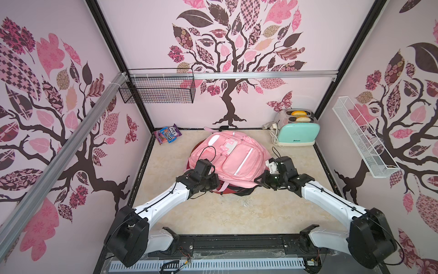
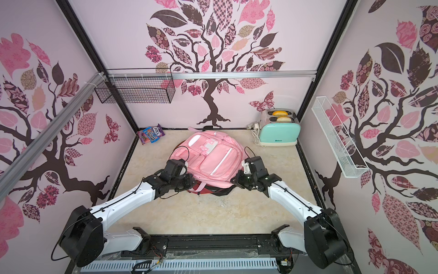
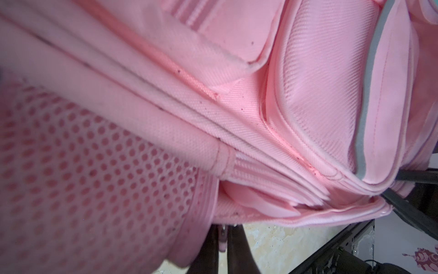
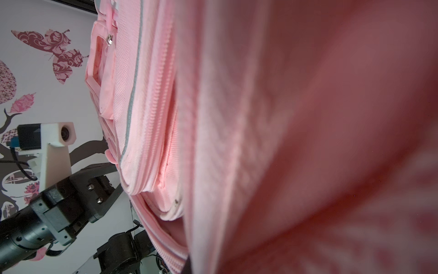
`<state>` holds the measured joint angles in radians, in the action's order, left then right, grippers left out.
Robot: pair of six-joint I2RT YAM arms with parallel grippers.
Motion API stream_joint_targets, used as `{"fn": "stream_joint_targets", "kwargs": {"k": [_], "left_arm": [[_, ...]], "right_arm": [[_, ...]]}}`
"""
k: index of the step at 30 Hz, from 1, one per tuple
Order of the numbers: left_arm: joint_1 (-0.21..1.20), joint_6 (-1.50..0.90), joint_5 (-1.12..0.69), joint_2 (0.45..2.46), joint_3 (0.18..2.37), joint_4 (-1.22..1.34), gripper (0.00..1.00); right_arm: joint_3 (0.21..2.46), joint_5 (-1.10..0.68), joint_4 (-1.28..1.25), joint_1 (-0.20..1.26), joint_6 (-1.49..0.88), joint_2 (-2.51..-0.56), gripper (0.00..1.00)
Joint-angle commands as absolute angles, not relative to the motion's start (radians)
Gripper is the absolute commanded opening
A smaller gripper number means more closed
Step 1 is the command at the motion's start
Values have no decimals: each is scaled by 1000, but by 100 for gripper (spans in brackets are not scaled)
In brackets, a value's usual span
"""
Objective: Zip up the backpack
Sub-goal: Zip the zipper on the backpack.
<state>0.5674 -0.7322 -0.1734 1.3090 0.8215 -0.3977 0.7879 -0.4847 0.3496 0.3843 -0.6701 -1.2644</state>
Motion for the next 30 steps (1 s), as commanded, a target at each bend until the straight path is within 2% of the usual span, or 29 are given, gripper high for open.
{"fn": "stream_joint_targets", "kwargs": {"k": [1,11,12,13,14,16,18,19,20,21,26,30], "left_arm": [[541,-734,-86,1324,854,-407,0],[540,-733,-38,1327,853,-441,0],[541,-734,-39,1331,860,-447,0],[541,-733,-39,1334,864,-456,6],[541,-734,-40,1335,868,-463,15],[541,-731,-41,1328,874,-475,41],[541,-728,-17,1320,882,-489,74],[541,-731,-2,1320,896,-516,87],[540,-724,3,1318,917,-544,96],[541,-717,10,1316,941,-583,98],[541,-711,83,1249,1030,-671,98],[541,-685,120,1178,1113,-738,98]], "right_arm": [[886,-500,391,312,-601,-1338,0],[878,-554,390,293,-595,-1496,1],[886,-550,413,294,-582,-1505,11],[901,-546,443,293,-568,-1509,21],[913,-540,469,292,-556,-1509,30],[935,-516,514,292,-542,-1482,45],[966,-495,554,293,-529,-1441,99],[991,-486,579,293,-521,-1418,99],[1015,-478,605,293,-515,-1399,99],[1047,-471,631,292,-505,-1373,99],[1200,-373,727,292,-466,-1253,99],[1292,-172,798,292,-443,-1178,99]]}}
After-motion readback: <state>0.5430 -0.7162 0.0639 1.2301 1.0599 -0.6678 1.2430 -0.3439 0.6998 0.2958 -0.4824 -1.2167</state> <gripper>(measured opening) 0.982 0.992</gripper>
